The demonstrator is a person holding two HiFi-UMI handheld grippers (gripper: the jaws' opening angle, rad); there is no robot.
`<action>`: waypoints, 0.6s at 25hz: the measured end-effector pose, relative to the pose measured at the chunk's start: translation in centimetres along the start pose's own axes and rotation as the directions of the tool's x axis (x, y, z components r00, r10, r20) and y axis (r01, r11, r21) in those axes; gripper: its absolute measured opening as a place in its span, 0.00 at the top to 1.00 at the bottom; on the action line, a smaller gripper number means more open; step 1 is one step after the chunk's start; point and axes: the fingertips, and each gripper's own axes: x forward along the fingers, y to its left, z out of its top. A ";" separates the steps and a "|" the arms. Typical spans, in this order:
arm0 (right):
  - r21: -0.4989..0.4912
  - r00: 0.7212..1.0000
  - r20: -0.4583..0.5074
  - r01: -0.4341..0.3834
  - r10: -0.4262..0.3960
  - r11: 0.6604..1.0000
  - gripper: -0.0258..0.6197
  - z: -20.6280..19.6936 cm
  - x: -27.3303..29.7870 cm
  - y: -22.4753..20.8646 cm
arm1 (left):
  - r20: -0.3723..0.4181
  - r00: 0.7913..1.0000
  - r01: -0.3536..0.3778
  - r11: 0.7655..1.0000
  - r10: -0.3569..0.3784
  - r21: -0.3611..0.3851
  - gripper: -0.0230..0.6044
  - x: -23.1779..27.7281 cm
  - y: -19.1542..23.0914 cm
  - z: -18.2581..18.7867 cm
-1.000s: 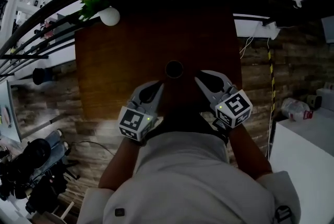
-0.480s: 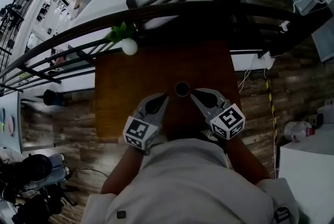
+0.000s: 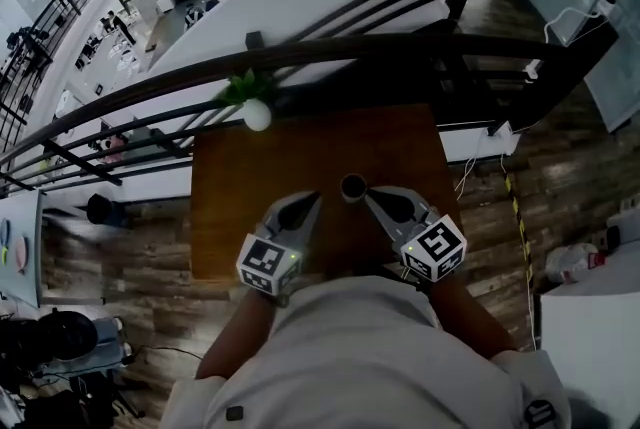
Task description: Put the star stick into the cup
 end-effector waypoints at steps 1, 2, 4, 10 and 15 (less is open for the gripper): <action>0.002 1.000 -0.006 -0.002 0.002 1.000 0.95 -0.4 -0.3 0.4 | 0.001 1.000 0.001 1.000 -0.001 -0.001 0.96 -0.2 -0.3 -0.3; 0.004 1.000 -0.012 -0.003 0.003 1.000 0.95 -0.7 -0.5 0.9 | 0.000 1.000 0.002 1.000 -0.002 -0.003 0.96 -0.6 -0.5 -0.5; 0.008 1.000 -0.019 -0.007 0.007 1.000 0.95 -0.9 -0.6 1.9 | -0.010 1.000 0.004 1.000 -0.005 -0.011 0.96 -1.4 -0.8 -0.9; 0.013 0.999 -0.017 -0.041 0.041 0.999 0.95 -0.3 -0.9 3.1 | -0.019 1.000 0.002 1.000 -0.002 -0.027 0.96 -2.5 -1.5 -0.8; 0.008 0.998 -0.007 -0.070 0.070 0.998 0.95 -0.4 -2.7 2.6 | -0.027 0.999 -0.045 0.998 0.044 -0.035 0.96 -2.4 -2.6 -1.3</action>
